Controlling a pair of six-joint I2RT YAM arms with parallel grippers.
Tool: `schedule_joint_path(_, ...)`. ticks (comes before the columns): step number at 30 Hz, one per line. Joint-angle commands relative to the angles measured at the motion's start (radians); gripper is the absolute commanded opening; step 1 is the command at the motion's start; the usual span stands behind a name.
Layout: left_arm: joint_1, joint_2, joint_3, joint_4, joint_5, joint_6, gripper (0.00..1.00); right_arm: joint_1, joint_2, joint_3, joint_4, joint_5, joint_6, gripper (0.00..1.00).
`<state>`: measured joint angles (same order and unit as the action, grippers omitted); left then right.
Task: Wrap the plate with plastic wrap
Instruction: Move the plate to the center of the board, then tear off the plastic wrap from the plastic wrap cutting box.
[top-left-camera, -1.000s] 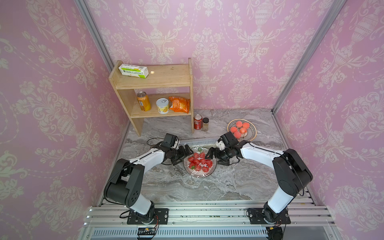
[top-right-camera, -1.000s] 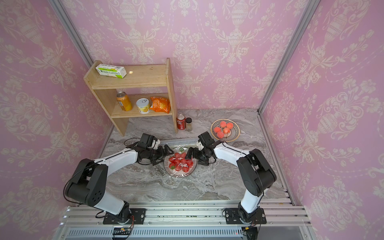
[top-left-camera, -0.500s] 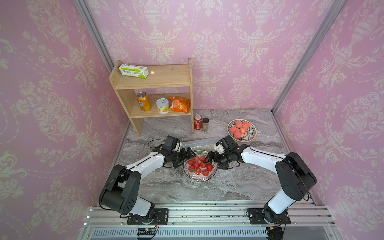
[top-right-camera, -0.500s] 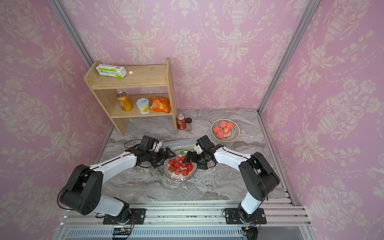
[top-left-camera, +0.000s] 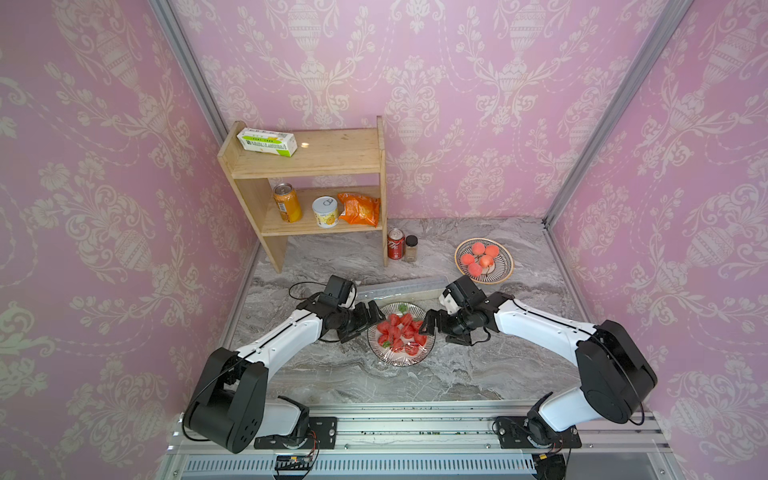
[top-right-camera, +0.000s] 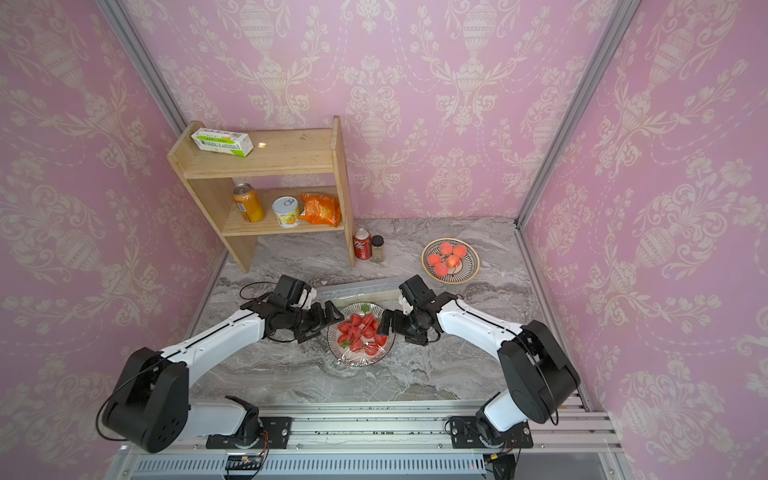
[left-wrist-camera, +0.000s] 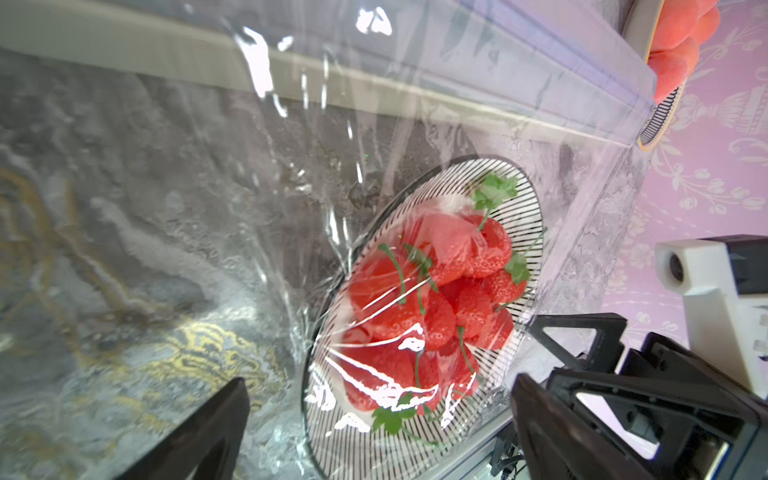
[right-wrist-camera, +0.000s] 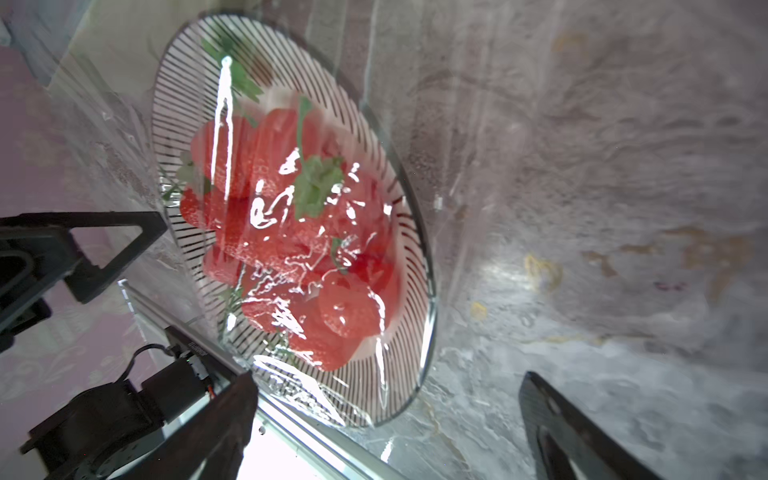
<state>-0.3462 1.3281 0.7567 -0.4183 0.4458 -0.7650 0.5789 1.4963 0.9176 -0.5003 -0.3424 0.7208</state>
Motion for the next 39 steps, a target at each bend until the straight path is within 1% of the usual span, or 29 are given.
schedule_joint_path(1,0.086,-0.09,0.051,-0.149,-0.078,0.118,0.99,0.006,-0.085,0.092,-0.164,0.172,-0.112,0.97)
schedule_joint_path(2,0.127,-0.113,0.058,-0.164,-0.078,0.146,0.99,0.009,-0.094,0.121,-0.163,0.182,-0.116,0.94)
schedule_joint_path(3,0.164,-0.125,0.066,-0.179,-0.079,0.169,0.99,0.014,-0.091,0.15,-0.162,0.188,-0.153,0.92)
schedule_joint_path(5,0.249,-0.123,0.087,-0.197,-0.063,0.219,0.95,0.046,-0.047,0.24,-0.16,0.207,-0.187,0.86)
schedule_joint_path(8,0.338,-0.079,0.104,-0.134,-0.008,0.239,0.86,0.117,0.073,0.409,-0.135,0.256,-0.228,0.77)
schedule_joint_path(9,0.355,-0.06,0.107,-0.103,0.012,0.233,0.83,0.14,0.116,0.458,-0.121,0.267,-0.24,0.73)
schedule_joint_path(10,0.374,-0.032,0.108,-0.064,0.04,0.227,0.79,0.165,0.166,0.512,-0.108,0.28,-0.252,0.7)
schedule_joint_path(12,0.398,0.024,0.117,-0.008,0.078,0.214,0.71,0.207,0.265,0.629,-0.087,0.309,-0.275,0.67)
schedule_joint_path(13,0.405,0.054,0.123,0.019,0.088,0.21,0.66,0.228,0.316,0.687,-0.079,0.326,-0.289,0.65)
schedule_joint_path(15,0.413,0.103,0.127,0.066,0.102,0.199,0.6,0.257,0.403,0.788,-0.075,0.364,-0.31,0.58)
schedule_joint_path(17,0.419,0.156,0.127,0.107,0.112,0.186,0.53,0.279,0.487,0.879,-0.062,0.4,-0.33,0.57)
schedule_joint_path(19,0.421,0.191,0.123,0.141,0.12,0.176,0.5,0.287,0.557,0.951,-0.056,0.399,-0.338,0.57)
schedule_joint_path(22,0.421,0.219,0.112,0.191,0.14,0.16,0.49,0.294,0.65,1.046,-0.045,0.378,-0.348,0.57)
schedule_joint_path(25,0.423,0.233,0.115,0.202,0.14,0.161,0.49,0.302,0.727,1.133,-0.048,0.385,-0.369,0.57)
schedule_joint_path(28,0.426,0.248,0.113,0.208,0.133,0.161,0.47,0.306,0.792,1.205,-0.067,0.383,-0.376,0.53)
schedule_joint_path(29,0.426,0.252,0.113,0.207,0.126,0.162,0.45,0.308,0.81,1.224,-0.074,0.384,-0.378,0.52)
schedule_joint_path(33,0.426,0.255,0.112,0.193,0.096,0.178,0.42,0.311,0.864,1.274,-0.086,0.393,-0.391,0.52)
schedule_joint_path(39,0.427,0.282,0.103,0.201,0.114,0.178,0.4,0.32,0.949,1.378,-0.14,0.4,-0.416,0.52)
